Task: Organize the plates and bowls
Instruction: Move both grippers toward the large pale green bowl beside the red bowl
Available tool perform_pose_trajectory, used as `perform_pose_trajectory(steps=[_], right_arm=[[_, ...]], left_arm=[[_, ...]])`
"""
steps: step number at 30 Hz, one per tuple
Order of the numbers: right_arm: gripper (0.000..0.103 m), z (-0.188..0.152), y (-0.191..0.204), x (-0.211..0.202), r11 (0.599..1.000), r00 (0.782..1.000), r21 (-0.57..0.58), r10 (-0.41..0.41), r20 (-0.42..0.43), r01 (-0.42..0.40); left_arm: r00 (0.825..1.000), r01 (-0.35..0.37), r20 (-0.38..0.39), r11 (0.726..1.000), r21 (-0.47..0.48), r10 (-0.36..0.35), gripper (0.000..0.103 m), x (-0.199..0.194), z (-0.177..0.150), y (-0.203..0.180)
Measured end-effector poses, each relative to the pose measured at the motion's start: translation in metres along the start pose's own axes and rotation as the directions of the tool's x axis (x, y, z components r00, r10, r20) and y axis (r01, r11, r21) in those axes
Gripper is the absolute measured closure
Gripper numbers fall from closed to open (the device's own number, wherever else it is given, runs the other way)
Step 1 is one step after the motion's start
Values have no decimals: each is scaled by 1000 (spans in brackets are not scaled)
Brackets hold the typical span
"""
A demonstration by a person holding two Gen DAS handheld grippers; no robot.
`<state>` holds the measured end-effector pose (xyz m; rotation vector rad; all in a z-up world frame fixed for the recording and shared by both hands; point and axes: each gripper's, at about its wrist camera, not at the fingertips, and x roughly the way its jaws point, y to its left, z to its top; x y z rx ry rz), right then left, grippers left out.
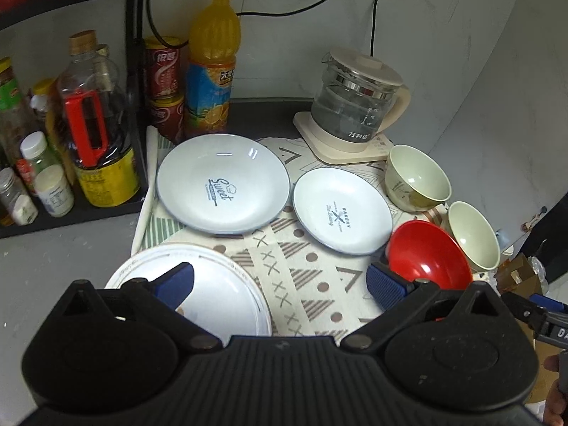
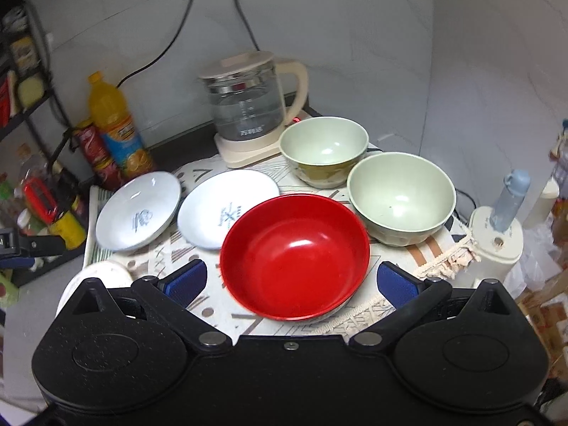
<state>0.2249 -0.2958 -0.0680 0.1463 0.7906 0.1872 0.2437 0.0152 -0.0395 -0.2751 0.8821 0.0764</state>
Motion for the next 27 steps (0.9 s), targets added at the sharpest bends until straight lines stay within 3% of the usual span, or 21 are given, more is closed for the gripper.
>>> perform_pose_trajectory(steps=[7, 21, 27], right_arm=[[0, 6, -25, 22, 997, 999, 69, -43, -13, 44], [6, 23, -71, 31, 973, 990, 188, -136, -19, 137], [17, 26, -97, 44, 969, 992, 213, -124, -29, 127]], left_arm=[[1000, 10, -9, 1000, 22, -10, 1, 20, 20, -9], [990, 127, -69, 987, 94, -121, 1, 61, 44, -62], [985, 165, -72, 979, 119, -157, 3, 77, 48, -97]])
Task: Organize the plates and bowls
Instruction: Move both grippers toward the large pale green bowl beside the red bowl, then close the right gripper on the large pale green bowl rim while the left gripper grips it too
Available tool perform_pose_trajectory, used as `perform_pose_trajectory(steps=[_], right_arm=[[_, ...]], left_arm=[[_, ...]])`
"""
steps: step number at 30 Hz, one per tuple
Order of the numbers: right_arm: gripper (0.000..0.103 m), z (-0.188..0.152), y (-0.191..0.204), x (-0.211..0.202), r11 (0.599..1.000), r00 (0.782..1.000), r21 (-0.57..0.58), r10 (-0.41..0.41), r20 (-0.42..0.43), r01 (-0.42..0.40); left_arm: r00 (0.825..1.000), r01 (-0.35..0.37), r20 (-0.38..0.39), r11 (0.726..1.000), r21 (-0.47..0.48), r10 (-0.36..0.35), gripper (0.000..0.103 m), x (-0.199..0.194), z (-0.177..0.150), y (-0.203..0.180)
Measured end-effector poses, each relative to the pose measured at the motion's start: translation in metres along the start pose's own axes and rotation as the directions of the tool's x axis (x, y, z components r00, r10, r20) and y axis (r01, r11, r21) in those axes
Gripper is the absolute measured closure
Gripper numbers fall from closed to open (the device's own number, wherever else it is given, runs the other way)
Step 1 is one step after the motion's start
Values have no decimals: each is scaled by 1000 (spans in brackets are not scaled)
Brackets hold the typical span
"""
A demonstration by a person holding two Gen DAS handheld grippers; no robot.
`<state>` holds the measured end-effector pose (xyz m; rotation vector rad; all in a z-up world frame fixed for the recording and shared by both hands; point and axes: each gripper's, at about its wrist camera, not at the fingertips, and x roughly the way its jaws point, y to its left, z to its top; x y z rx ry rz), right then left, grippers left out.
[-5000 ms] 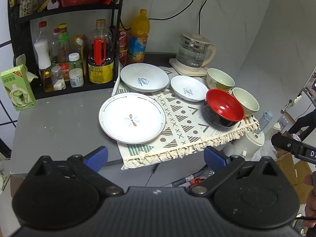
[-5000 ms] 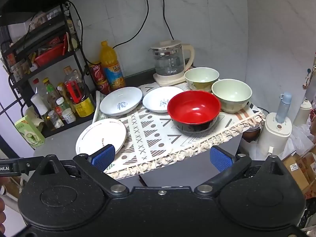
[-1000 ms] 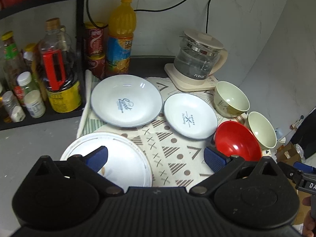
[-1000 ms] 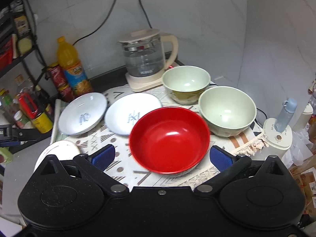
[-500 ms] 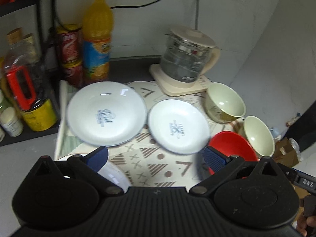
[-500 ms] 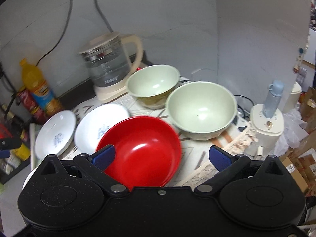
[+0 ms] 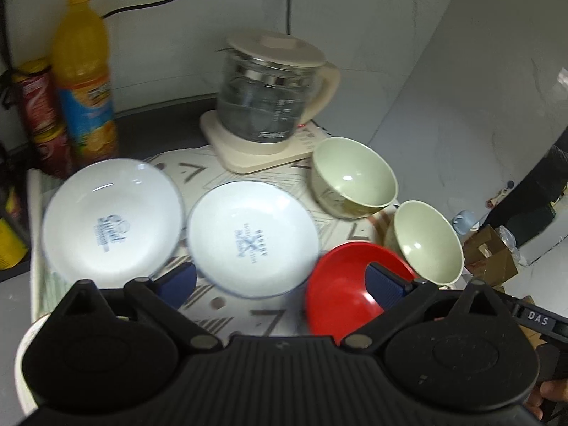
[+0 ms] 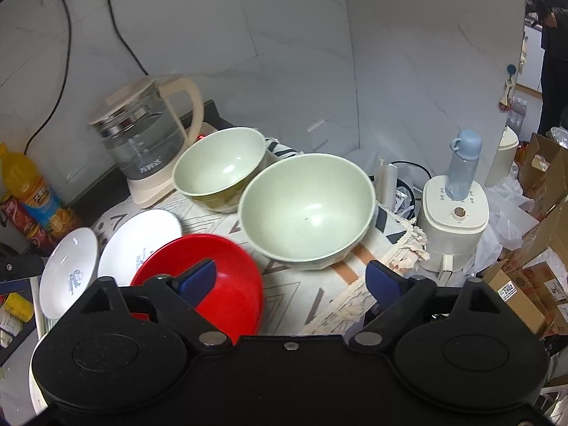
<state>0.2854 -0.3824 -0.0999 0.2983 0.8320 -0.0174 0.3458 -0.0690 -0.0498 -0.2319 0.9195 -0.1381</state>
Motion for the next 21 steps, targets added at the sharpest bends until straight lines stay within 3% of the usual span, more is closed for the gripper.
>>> perform_pose_trajectory(steps=[6, 21], right_arm=[[29, 17, -29, 23, 999, 1000, 45, 9, -21, -8], [36, 35, -76, 83, 999, 995, 28, 33, -95, -31]], left_arm=[[1000, 16, 4, 1000, 8, -16, 6, 27, 12, -32], [997, 28, -73, 999, 34, -26, 17, 110, 27, -102]])
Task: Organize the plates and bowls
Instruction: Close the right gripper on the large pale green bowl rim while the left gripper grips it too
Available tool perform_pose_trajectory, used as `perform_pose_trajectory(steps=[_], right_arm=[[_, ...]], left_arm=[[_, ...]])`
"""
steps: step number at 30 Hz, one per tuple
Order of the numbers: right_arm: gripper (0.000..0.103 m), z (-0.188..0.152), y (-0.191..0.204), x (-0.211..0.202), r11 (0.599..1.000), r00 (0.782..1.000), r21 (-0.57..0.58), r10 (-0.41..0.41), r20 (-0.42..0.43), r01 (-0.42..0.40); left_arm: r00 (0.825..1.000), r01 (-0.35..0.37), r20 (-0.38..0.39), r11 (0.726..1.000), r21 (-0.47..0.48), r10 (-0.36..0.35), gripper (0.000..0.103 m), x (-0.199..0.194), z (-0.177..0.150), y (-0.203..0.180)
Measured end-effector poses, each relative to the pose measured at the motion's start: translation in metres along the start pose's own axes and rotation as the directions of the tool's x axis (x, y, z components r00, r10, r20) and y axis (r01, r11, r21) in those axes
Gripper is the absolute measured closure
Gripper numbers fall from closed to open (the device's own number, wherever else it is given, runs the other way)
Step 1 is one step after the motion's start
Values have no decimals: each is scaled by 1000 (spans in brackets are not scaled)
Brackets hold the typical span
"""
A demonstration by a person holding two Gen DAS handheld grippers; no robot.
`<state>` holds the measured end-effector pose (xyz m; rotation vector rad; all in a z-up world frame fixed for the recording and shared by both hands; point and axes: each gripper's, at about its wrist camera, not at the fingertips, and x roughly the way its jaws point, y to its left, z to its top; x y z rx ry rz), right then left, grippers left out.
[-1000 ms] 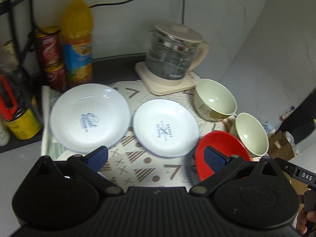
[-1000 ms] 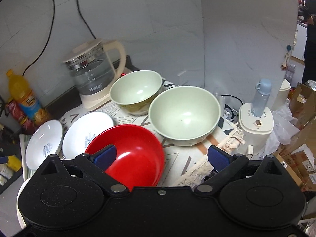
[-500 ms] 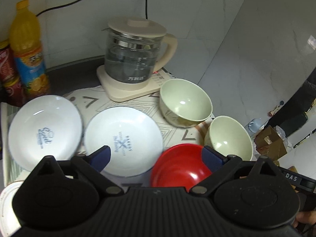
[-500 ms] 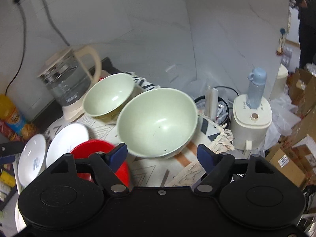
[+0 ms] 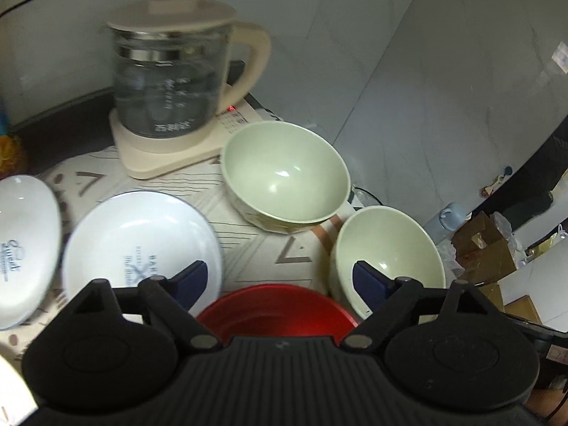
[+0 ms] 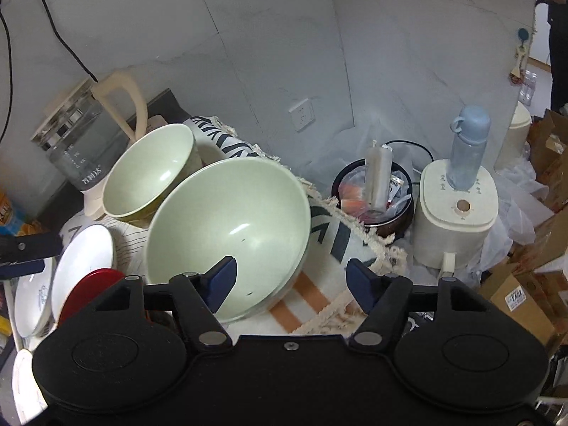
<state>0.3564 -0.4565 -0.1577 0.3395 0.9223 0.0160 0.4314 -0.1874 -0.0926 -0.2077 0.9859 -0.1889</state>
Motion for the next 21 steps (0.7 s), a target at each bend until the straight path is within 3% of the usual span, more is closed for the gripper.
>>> perform_pose_trajectory(steps=[11, 15, 21], right_arm=[[51, 15, -20, 33, 999, 998, 4, 37, -53, -37], [64, 17, -25, 43, 999, 995, 13, 50, -81, -49], [68, 19, -28, 47, 997, 993, 16, 79, -89, -78]], left_arm=[[998, 32, -52, 999, 3, -32, 35, 48, 17, -28], [996, 45, -80, 999, -11, -45, 41, 64, 23, -36], [990, 17, -140, 999, -30, -21, 54, 88, 22, -44]])
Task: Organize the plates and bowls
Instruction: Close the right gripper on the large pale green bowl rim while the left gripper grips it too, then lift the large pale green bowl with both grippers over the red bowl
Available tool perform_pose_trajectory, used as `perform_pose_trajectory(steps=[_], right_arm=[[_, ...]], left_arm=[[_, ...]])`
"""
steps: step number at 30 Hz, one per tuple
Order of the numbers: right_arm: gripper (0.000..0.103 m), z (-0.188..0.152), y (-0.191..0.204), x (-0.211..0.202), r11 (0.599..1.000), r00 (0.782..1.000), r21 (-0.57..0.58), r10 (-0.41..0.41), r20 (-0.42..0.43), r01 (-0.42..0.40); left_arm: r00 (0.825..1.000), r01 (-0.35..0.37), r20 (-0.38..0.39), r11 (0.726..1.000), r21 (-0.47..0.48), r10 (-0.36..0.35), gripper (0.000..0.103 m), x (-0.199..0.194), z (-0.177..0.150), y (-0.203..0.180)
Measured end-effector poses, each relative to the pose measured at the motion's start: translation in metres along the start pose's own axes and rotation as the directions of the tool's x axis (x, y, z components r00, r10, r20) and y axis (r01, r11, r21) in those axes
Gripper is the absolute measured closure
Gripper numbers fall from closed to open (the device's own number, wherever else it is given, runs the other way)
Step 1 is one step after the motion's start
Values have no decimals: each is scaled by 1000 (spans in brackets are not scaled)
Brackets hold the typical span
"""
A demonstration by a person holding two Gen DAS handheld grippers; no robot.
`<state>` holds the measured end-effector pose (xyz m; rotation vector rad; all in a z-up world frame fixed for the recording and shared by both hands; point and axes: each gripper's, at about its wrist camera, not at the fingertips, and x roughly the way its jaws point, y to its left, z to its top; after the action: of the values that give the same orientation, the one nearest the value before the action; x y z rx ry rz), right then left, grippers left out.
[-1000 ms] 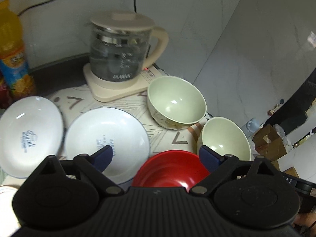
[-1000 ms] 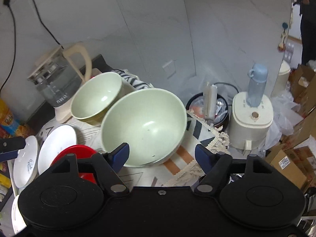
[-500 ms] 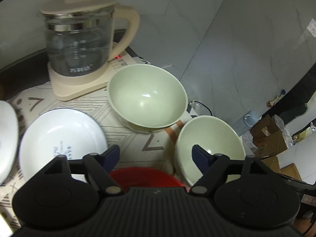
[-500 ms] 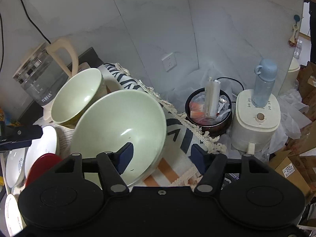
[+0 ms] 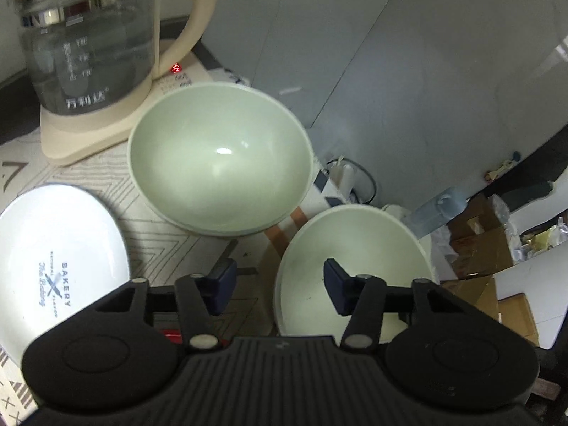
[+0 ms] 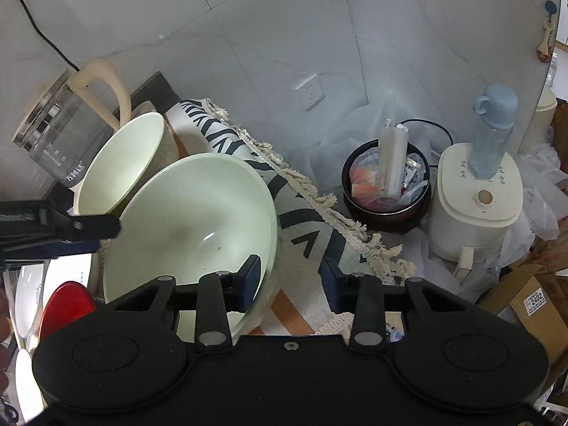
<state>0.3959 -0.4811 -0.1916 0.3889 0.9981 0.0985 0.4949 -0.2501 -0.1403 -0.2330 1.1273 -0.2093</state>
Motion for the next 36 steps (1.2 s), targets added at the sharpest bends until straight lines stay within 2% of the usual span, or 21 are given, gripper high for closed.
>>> perform_pose_trajectory(steps=[5, 6, 7, 9, 15, 20, 26, 36], right_arm=[[85, 2, 4, 2, 999, 999, -25, 41, -4, -41], [88, 2, 6, 3, 998, 999, -35, 49, -6, -49], [88, 2, 8, 2, 998, 999, -44, 45, -7, -45], [88, 4, 11, 1, 997, 999, -60, 43, -2, -43], [88, 7, 14, -12, 999, 999, -45, 32, 32, -31], [88, 10, 27, -31, 997, 995, -72, 44, 86, -38], [88, 11, 47, -48, 994, 989, -92, 69, 134, -56], [88, 3, 77, -63, 989, 983, -131, 92, 158, -72]], left_arm=[[999, -5, -38, 1000, -15, 4, 72, 18, -3, 3], [998, -13, -59, 1000, -27, 12, 83, 22, -4, 4], [997, -9, -76, 999, -42, 6, 88, 25, -5, 6], [997, 18, -77, 999, -47, -22, 91, 25, -7, 6], [999, 31, -42, 999, -36, -33, 91, 8, -8, 3], [998, 56, 38, 998, -39, -55, 91, -19, -6, 4], [994, 65, 91, 996, -61, -59, 93, -48, -10, 17], [988, 58, 149, 996, -72, -46, 93, -83, -21, 40]])
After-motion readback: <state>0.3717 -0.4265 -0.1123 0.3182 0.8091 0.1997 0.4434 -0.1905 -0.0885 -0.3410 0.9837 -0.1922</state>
